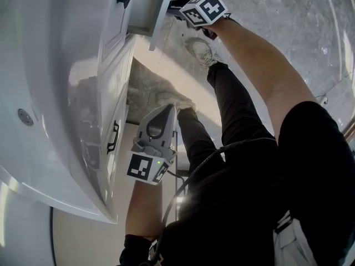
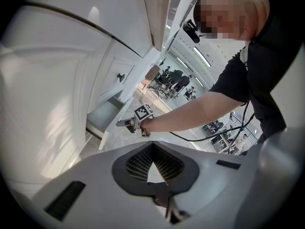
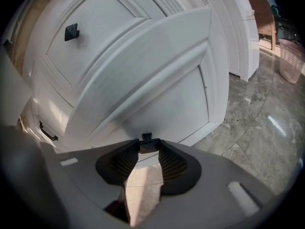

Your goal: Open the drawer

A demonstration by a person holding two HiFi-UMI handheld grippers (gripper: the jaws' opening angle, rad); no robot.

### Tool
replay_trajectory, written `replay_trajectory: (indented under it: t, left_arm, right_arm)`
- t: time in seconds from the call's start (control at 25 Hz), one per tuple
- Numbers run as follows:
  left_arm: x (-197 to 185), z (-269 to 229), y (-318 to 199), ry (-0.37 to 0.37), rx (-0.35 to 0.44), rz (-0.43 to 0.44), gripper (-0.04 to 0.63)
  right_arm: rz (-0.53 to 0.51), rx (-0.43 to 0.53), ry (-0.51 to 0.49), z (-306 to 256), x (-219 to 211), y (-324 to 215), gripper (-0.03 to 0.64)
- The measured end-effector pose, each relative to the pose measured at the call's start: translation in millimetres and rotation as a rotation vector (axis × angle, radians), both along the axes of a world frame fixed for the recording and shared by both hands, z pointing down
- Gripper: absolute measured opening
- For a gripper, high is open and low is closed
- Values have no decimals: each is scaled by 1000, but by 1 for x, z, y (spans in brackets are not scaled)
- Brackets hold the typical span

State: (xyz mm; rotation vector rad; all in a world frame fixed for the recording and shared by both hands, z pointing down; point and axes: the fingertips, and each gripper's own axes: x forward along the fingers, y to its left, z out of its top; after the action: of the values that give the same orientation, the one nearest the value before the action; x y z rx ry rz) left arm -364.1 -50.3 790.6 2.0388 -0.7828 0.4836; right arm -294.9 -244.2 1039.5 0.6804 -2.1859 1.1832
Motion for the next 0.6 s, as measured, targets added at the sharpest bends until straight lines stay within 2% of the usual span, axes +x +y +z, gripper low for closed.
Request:
replay_trajectory:
  t: [0.6]
  left_arm:
    - [14, -9, 3, 32, 17, -2, -9]
  right_arm:
    - [24, -24, 0, 2, 25, 20, 129]
